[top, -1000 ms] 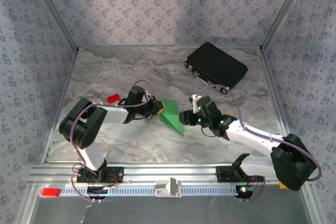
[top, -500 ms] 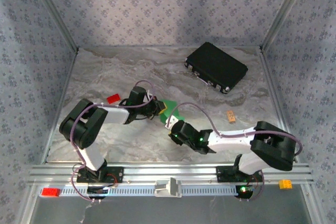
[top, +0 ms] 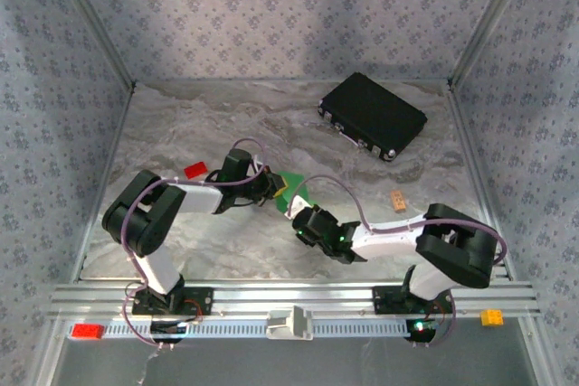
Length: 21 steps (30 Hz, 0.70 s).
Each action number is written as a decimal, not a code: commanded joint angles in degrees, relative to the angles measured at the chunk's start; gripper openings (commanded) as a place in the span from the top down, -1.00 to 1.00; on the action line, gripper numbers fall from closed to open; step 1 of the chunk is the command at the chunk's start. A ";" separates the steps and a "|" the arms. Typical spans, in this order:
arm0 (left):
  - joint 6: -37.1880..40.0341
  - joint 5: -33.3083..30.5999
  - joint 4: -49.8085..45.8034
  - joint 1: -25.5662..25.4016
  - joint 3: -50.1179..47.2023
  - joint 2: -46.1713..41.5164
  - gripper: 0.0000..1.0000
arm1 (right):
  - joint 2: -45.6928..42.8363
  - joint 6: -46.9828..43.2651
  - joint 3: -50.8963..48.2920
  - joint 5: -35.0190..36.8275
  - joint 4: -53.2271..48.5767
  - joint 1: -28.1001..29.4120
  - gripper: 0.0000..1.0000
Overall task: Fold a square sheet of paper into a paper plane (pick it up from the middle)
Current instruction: Fourth fold the wing at the center of the table.
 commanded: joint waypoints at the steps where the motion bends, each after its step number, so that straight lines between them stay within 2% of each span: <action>1: -0.04 -0.19 0.55 -0.44 0.79 -0.76 1.00 | 1.23 0.51 1.69 1.03 2.11 -0.11 0.21; 3: 0.10 -0.20 0.21 -0.51 0.87 -0.76 1.00 | 1.52 0.60 1.80 1.39 2.03 -0.11 0.34; 7: 0.23 -0.28 -0.19 -0.44 0.95 -0.76 1.00 | 1.87 0.82 1.76 1.65 1.44 -0.11 0.47; 21: 1.28 -0.32 -2.10 -0.50 1.67 -1.42 1.00 | 2.55 1.96 1.62 2.66 0.58 -0.29 0.43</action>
